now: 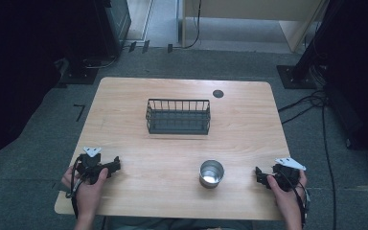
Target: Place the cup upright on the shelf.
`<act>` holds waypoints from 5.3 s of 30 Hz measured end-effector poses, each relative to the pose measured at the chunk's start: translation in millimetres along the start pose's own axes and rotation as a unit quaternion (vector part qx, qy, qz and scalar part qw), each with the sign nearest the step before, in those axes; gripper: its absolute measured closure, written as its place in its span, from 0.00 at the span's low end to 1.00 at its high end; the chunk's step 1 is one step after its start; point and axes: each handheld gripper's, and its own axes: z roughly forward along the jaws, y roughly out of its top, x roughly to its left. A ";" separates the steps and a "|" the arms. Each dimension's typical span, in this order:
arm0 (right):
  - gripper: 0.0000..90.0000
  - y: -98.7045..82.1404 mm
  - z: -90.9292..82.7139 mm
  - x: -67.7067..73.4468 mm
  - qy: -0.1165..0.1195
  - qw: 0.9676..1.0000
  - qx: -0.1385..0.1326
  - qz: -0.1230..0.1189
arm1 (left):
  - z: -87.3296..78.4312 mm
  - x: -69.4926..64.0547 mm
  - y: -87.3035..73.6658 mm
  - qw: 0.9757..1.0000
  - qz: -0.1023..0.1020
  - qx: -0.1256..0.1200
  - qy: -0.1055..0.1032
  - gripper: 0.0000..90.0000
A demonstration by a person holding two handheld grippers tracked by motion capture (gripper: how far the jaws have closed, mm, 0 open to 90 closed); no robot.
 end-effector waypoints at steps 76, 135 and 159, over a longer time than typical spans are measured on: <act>0.00 73.9 -47.7 163.7 0.139 0.989 -0.043 -0.036 | 0.1 -0.1 0.0 1.000 -0.001 0.000 0.000 0.00; 0.19 50.2 -32.2 185.7 0.157 0.985 -0.021 -0.070 | 0.0 -0.1 0.1 1.000 0.000 0.001 0.000 0.00; 0.19 129.0 -24.3 194.1 0.153 0.984 -0.048 -0.077 | 0.1 -0.3 0.0 1.000 -0.002 -0.001 0.000 0.00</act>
